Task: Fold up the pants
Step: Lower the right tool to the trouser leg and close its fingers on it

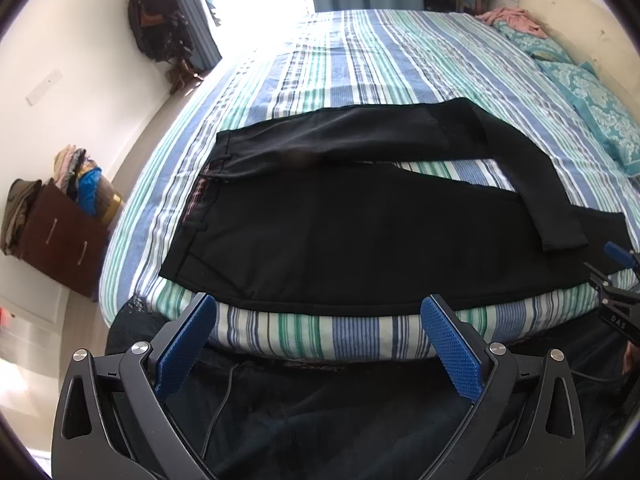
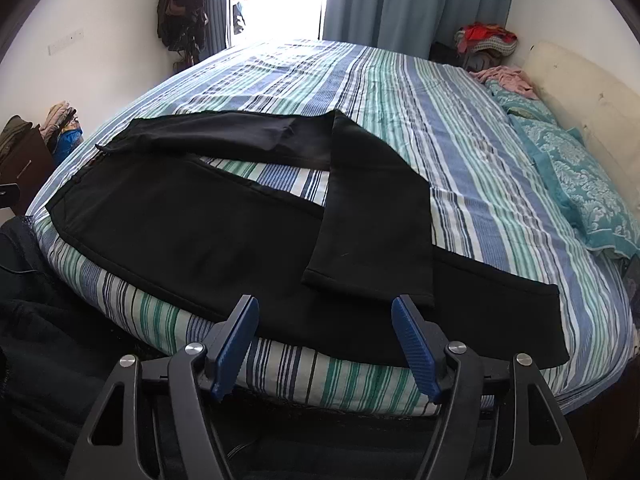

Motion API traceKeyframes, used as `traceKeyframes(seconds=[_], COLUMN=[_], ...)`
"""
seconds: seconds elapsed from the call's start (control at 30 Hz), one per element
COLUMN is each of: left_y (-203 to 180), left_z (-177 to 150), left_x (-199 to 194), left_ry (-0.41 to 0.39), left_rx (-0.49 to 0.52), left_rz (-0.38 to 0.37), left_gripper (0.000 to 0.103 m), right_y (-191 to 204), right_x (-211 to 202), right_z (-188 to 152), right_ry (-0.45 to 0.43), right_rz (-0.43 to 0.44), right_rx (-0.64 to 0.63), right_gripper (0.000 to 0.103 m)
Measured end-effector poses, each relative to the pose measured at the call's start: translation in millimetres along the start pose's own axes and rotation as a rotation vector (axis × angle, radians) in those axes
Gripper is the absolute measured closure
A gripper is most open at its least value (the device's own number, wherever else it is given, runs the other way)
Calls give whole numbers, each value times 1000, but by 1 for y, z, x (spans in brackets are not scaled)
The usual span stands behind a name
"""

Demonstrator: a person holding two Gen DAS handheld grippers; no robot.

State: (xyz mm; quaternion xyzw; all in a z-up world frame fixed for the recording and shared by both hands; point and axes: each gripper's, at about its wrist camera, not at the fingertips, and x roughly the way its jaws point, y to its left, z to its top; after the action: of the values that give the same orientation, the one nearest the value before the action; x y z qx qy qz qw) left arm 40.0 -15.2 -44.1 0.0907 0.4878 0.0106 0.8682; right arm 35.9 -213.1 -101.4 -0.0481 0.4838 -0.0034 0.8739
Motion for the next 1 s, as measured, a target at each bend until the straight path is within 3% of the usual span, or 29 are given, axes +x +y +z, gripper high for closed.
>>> traceKeyframes(seconds=[0.1, 0.3, 0.37, 0.4, 0.47, 0.6, 0.77, 0.87, 1.0], left_y=[5, 7, 7, 7, 8, 5, -12, -23, -39], left_z=[0, -2, 0, 1, 3, 12, 31, 42, 55], left_x=[3, 16, 20, 21, 25, 36, 42, 52, 67], left_ry=[11, 54, 63, 66, 72, 95, 77, 87, 113], left_rx=[-12, -19, -12, -11, -18, -26, 19, 34, 56], left_rz=[12, 27, 41, 49, 59, 54, 62, 65, 69], left_gripper=[1, 1, 1, 1, 1, 1, 1, 1, 1], right_y=[-1, 10, 4, -1, -14, -79, -201, -270, -317], right_x=[40, 104, 113, 112, 96, 65, 56, 74, 122], right_z=[5, 6, 9, 14, 31, 89, 169, 201, 231], right_ry=[94, 128, 140, 140, 94, -23, -128, -113, -52], right_rz=[40, -25, 15, 26, -26, -160, -383, -397, -431], right_rx=[-61, -298, -295, -282, -272, -190, -12, 136, 152], right_gripper=[35, 35, 57, 82, 88, 90, 90, 90, 91])
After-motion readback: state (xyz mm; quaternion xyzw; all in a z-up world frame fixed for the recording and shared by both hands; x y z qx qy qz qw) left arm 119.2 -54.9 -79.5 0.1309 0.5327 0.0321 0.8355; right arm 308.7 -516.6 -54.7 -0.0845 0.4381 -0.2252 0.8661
